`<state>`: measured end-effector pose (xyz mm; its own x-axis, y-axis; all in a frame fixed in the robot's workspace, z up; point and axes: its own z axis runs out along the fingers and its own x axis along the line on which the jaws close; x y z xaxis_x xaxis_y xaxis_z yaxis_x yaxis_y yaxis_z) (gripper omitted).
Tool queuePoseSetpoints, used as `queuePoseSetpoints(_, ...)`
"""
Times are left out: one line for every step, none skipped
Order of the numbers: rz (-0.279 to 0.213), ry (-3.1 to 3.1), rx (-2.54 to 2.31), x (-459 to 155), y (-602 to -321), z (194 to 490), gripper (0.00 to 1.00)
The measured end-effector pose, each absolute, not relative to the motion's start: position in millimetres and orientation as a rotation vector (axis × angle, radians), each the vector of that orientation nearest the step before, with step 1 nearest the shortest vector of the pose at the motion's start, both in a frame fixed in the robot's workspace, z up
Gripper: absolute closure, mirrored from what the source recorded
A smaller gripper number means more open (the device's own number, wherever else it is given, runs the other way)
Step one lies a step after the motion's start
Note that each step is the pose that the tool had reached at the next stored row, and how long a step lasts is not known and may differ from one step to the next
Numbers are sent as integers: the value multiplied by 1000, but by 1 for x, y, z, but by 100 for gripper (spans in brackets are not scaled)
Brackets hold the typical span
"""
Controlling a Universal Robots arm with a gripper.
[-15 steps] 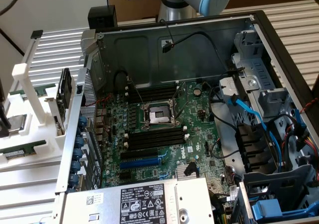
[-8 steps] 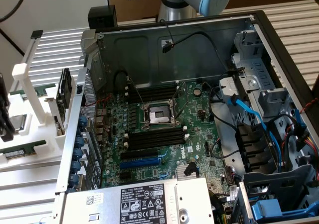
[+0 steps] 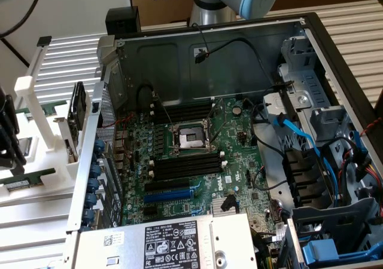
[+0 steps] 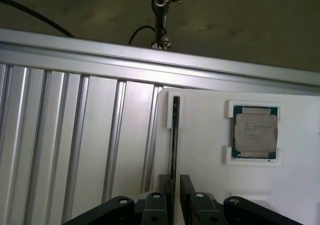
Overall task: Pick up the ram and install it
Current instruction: 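Pick up the ram and move it above insertion slot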
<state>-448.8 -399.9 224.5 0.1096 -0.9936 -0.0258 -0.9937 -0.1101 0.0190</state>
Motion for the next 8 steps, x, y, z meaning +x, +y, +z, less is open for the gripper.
queuePoseSetpoints(49,2098,-2333,-449,-400,223,76)
queuePoseSetpoints(48,2103,-2328,-449,-399,223,76)
queuePoseSetpoints(47,2108,-2321,-449,-399,222,76)
queuePoseSetpoints(45,2114,-2315,-449,-399,222,76)
queuePoseSetpoints(42,2118,-2310,-449,-399,221,76)
queuePoseSetpoints(40,2120,-2308,-449,-399,221,76)
queuePoseSetpoints(40,2120,-2308,-449,-399,221,76)
queuePoseSetpoints(40,2120,-2308,-449,-399,221,76)
